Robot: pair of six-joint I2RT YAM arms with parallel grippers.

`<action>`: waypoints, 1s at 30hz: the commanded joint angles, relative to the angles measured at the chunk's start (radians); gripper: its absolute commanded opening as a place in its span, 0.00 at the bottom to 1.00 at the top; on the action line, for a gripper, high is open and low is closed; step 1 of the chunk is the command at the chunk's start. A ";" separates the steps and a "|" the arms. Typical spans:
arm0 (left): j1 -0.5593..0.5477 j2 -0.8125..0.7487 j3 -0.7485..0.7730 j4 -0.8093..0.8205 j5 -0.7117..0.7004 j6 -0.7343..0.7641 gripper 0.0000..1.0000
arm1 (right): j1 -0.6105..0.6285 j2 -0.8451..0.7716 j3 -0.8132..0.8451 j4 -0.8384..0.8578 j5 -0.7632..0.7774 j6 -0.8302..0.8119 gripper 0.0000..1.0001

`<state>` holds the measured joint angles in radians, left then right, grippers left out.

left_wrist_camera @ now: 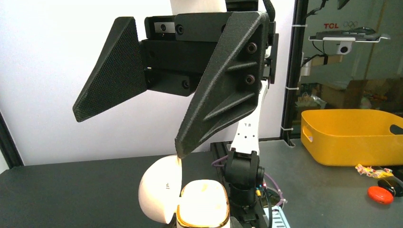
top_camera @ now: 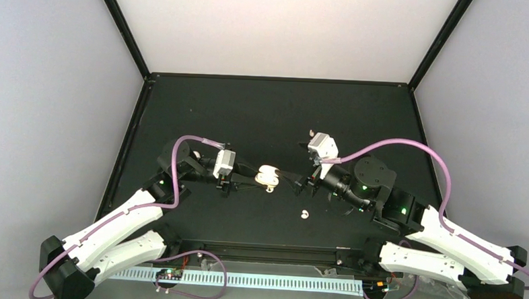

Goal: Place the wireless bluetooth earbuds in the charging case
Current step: Open the charging case, then move the earbud to the center of the board.

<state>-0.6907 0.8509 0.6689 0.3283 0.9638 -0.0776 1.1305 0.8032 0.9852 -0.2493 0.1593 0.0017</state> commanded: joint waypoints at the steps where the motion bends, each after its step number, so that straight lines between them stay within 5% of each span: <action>1: -0.007 -0.005 0.012 0.000 0.021 0.028 0.02 | -0.003 -0.022 0.010 0.023 0.035 0.006 0.90; 10: -0.007 -0.007 0.015 -0.019 -0.008 0.037 0.02 | -0.004 -0.025 0.051 -0.026 -0.132 0.042 0.88; 16: -0.010 -0.027 0.014 -0.032 -0.035 0.034 0.01 | -0.013 -0.024 0.056 -0.030 0.049 0.095 0.83; 19: -0.012 -0.067 0.016 -0.058 -0.065 0.033 0.01 | -0.129 -0.031 0.025 -0.045 0.169 0.183 0.84; 23: -0.013 -0.135 0.015 -0.132 -0.097 0.047 0.02 | -0.379 -0.044 -0.131 -0.028 0.085 0.392 0.80; 30: -0.015 -0.202 -0.011 -0.167 -0.113 0.068 0.02 | -0.503 0.090 -0.326 0.059 0.046 0.571 0.74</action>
<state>-0.6964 0.6704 0.6685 0.1974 0.8742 -0.0395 0.6811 0.8192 0.7105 -0.2470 0.2302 0.4183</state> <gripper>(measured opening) 0.203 0.757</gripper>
